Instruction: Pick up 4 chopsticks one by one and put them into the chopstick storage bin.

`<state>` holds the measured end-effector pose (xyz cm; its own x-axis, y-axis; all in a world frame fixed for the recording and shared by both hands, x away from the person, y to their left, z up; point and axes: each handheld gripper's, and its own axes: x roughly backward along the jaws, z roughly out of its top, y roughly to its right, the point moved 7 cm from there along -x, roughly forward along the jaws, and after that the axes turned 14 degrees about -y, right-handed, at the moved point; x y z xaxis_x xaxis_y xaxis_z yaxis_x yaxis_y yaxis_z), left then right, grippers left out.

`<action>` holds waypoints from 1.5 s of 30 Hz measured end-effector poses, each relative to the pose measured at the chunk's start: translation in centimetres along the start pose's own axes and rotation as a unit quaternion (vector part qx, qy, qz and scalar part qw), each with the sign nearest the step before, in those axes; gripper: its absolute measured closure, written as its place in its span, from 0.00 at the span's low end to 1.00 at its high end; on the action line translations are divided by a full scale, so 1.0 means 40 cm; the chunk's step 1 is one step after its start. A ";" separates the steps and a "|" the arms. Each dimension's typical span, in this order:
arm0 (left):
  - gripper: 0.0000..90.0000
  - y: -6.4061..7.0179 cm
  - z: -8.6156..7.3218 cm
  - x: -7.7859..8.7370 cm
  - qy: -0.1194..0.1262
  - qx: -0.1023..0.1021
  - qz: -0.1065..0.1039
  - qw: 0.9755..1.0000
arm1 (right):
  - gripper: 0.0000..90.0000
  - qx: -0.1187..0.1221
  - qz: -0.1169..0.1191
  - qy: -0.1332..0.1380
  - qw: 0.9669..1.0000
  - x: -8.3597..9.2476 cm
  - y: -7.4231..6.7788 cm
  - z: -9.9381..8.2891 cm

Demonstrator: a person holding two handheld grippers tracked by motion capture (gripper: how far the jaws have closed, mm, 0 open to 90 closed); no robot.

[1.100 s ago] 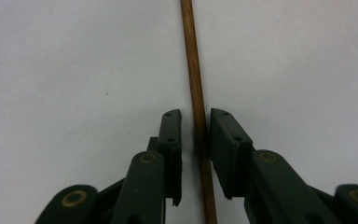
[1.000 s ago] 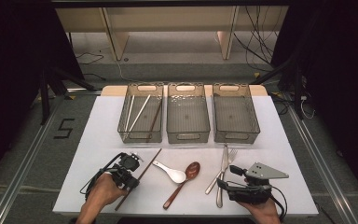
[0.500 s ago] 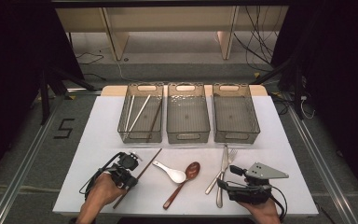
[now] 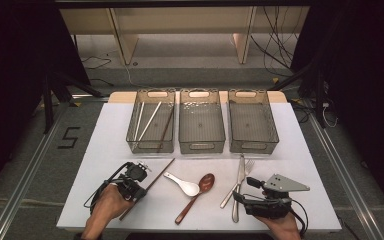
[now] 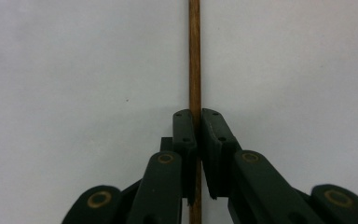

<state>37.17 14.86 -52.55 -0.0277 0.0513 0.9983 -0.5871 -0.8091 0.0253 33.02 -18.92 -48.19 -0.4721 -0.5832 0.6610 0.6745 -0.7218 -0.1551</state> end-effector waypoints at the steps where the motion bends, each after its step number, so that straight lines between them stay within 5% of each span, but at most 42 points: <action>1: 0.94 -0.002 0.001 0.005 0.005 -0.001 0.001 1.000 | 0.33 0.000 0.000 0.000 1.000 0.000 0.000 0.000; 17: 0.94 0.003 0.020 0.097 0.082 -0.015 -0.018 0.996 | 0.33 -0.001 0.000 0.000 1.000 0.000 0.000 0.000; 27: 0.94 -0.050 0.059 0.156 0.149 0.012 -0.029 0.988 | 0.33 -0.001 0.000 -0.001 1.000 -0.003 0.001 -0.001; 43: 0.94 -0.118 0.126 0.212 0.205 0.039 -0.029 0.978 | 0.33 -0.004 0.001 -0.003 1.000 -0.007 0.002 -0.002; 45: 0.94 -0.128 0.138 0.221 0.204 0.038 -0.025 0.978 | 0.33 -0.005 0.002 -0.003 1.000 -0.007 0.002 -0.002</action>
<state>44.41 16.23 -43.55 -0.3307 0.3091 0.8917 -0.5352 -0.8396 0.0926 33.15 -18.85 -48.44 -0.4661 -0.5830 0.6654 0.6707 -0.7234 -0.1640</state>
